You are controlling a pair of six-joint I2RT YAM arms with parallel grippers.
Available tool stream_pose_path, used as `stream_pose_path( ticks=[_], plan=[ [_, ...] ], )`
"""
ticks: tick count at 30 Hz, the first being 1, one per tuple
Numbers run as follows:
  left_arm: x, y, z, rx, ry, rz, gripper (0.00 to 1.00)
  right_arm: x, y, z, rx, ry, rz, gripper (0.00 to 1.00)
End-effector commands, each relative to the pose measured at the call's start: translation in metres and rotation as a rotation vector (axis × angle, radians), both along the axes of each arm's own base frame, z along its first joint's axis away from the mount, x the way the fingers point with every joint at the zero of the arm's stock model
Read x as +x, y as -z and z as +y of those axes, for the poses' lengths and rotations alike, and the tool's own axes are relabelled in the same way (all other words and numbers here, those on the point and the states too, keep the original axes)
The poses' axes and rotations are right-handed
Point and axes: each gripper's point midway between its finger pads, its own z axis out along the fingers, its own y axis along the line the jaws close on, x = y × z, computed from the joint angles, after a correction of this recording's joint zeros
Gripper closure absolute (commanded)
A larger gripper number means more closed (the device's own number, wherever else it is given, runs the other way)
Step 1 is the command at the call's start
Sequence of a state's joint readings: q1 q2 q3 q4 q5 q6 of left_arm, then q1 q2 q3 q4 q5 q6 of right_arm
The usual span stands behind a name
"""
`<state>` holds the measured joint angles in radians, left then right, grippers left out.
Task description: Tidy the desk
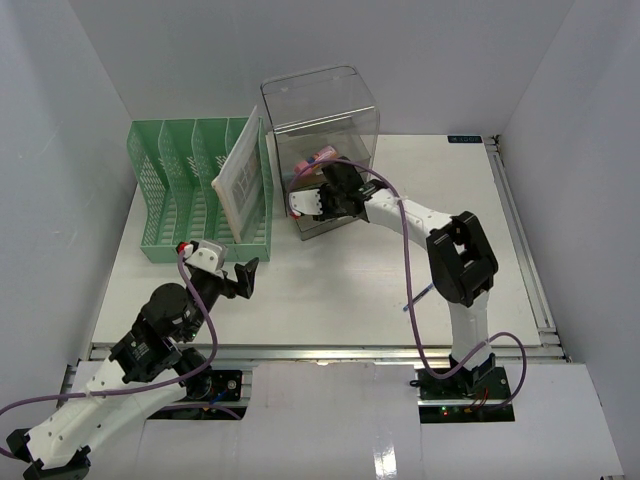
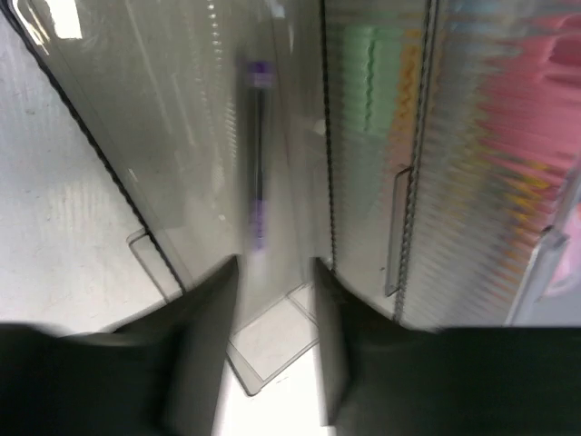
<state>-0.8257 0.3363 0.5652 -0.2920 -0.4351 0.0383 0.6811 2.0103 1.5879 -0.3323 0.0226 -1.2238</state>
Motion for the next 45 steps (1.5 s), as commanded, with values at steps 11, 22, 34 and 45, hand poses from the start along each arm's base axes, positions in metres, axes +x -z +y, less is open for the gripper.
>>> stream_pose_path(
  ticks=[11, 22, 34, 45],
  plan=[
    [-0.001, -0.003, 0.003, -0.006, 0.0, -0.015, 0.02, -0.157, -0.036, -0.086, -0.028, -0.526, 0.329, 0.35],
    [-0.004, -0.006, 0.003, -0.017, 0.01, -0.022, 0.02, -0.228, 0.041, -0.191, -0.336, -0.517, 0.446, 0.3],
    [-0.005, -0.008, 0.003, -0.026, 0.014, -0.028, 0.02, -0.233, 0.089, -0.217, -0.425, -0.414, 0.494, 0.41],
    [-0.006, -0.006, 0.001, -0.023, 0.024, -0.024, 0.02, -0.228, 0.103, -0.228, -0.436, -0.344, 0.488, 0.63]
  ],
)
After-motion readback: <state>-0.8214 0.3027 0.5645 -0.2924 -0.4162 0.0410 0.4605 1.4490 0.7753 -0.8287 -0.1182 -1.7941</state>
